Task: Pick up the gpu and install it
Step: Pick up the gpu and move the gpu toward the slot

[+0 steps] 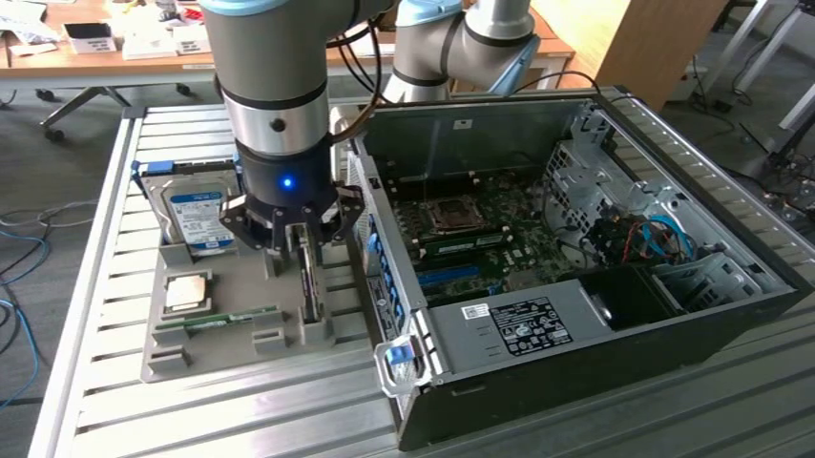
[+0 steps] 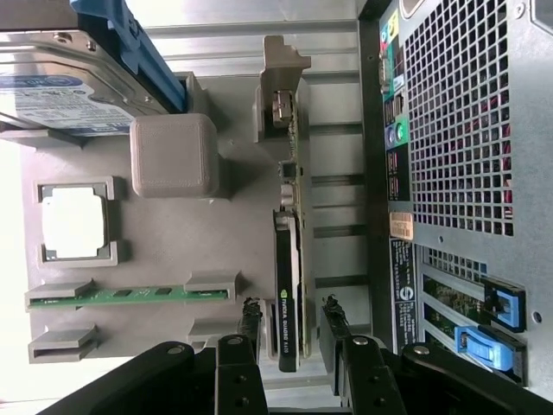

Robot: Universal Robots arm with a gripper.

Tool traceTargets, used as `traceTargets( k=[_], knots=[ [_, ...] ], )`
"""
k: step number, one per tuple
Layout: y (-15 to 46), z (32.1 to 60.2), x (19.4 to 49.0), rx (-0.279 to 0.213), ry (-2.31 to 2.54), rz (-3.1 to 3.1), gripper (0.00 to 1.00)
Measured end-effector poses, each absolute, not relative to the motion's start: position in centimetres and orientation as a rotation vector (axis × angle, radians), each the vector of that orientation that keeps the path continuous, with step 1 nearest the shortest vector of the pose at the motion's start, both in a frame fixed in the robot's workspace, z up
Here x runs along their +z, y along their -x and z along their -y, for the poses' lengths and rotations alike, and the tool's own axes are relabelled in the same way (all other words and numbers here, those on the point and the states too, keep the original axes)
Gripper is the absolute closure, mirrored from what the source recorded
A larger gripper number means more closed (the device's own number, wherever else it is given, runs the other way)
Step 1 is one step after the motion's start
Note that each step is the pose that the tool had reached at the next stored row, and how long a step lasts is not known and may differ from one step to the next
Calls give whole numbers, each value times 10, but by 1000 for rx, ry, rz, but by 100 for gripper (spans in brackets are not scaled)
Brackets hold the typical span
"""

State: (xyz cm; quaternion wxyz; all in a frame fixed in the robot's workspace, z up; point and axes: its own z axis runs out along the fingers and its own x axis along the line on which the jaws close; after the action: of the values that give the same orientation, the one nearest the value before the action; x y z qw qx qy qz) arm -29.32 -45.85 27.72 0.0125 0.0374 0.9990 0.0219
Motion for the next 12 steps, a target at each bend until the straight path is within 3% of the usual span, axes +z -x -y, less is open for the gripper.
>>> traceTargets(
  k=[12],
  knots=[
    [293, 459, 274, 68, -117, -3114, 58]
  ],
)
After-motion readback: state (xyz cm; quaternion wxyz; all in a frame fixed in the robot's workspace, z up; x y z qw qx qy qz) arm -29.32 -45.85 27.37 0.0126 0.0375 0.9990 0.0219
